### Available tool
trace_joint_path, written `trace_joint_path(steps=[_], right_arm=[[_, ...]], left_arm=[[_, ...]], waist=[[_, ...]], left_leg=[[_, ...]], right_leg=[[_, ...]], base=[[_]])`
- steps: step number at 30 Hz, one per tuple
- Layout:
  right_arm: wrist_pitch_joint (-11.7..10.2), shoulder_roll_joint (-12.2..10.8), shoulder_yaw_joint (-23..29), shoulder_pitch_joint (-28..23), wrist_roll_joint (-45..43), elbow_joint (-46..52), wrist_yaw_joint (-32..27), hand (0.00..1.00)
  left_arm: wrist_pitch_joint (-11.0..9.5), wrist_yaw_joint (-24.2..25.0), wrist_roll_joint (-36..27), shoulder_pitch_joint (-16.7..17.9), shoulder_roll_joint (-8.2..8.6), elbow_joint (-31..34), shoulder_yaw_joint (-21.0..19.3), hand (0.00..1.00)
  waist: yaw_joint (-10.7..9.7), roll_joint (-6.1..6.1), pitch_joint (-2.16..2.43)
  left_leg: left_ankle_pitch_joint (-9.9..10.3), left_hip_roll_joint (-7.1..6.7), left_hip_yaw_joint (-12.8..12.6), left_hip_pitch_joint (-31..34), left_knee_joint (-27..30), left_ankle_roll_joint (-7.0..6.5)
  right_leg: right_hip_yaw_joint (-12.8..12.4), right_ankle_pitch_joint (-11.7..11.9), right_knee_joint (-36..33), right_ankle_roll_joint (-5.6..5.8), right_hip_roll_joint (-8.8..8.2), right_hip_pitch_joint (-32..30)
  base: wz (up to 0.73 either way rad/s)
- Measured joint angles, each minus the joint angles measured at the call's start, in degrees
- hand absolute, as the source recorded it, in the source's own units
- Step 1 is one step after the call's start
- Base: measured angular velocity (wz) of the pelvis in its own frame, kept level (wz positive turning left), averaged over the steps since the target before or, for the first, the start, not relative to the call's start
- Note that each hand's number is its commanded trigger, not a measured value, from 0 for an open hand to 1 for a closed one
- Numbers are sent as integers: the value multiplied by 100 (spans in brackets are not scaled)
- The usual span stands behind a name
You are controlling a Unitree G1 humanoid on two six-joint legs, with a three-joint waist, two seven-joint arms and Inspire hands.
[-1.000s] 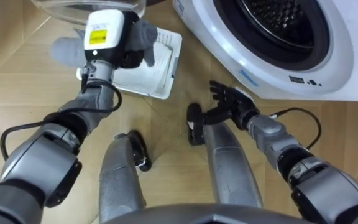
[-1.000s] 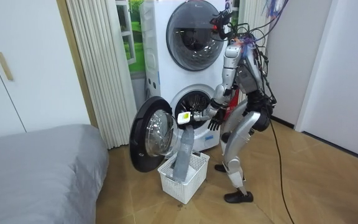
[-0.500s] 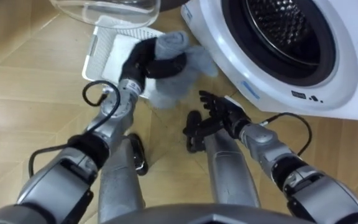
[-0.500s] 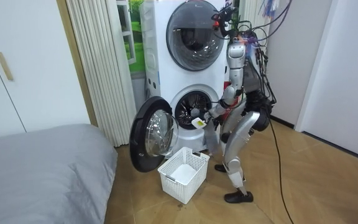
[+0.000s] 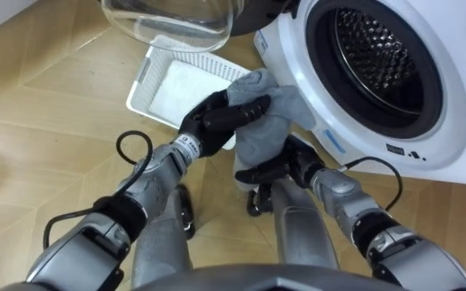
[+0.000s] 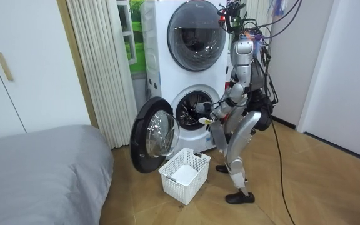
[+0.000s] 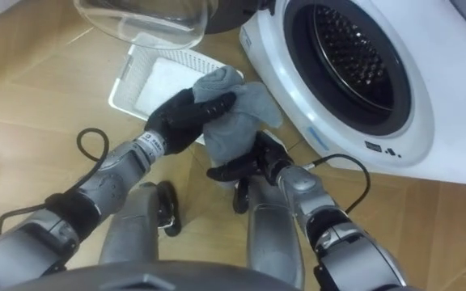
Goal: Put towel into washing machine
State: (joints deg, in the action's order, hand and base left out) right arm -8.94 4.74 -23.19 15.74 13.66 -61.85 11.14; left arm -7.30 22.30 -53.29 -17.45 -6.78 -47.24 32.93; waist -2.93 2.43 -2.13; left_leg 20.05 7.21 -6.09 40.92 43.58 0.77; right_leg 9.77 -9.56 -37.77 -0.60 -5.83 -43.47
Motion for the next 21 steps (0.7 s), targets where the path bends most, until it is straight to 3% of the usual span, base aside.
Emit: trace_joint_path(steps=[4, 5, 6, 9, 15, 21], right_arm=[[33, 10, 88, -4, -96, -51, 39, 0], [38, 23, 87, -6, -95, -55, 41, 81], [40, 30, 87, -7, -97, -53, 42, 100], [77, 47, 96, -52, -190, -40, 57, 100], [147, 10, 195, -88, -221, 90, -47, 100], [144, 13, 198, -106, -250, 462, -238, 100]], left_arm=[[91, 106, 0, 54, -21, 67, 0, 100], [102, 132, -7, 74, -21, 87, 5, 100], [108, 158, -20, 82, -20, 89, 9, 100], [217, 212, -387, 207, -17, 110, -6, 100], [334, 211, -1339, 343, -12, 383, -18, 100], [315, 210, -1941, 329, 151, 449, -243, 100]], waist=[[28, -36, -9], [31, -85, -12], [29, -109, -13], [35, -238, 5], [25, -243, 8], [-1, -225, 32]], left_leg=[[0, -10, 17, 12, -3, 0], [0, -9, 44, 33, 6, 0], [0, -11, 56, 42, 10, 0], [0, -21, 58, 27, -1, 0], [-17, -16, 50, -3, -18, 31], [-22, -6, 67, -40, -17, 38]], right_leg=[[28, -5, 3, -2, -12, 1], [54, -5, 15, -2, -12, 6], [61, -6, 16, -2, -12, 7], [47, -32, -15, 1, -14, 3], [30, -46, -6, -14, -7, 4], [51, -42, 1, -22, 1, 55]], base=[[1], [5], [5], [2], [0], [0]])
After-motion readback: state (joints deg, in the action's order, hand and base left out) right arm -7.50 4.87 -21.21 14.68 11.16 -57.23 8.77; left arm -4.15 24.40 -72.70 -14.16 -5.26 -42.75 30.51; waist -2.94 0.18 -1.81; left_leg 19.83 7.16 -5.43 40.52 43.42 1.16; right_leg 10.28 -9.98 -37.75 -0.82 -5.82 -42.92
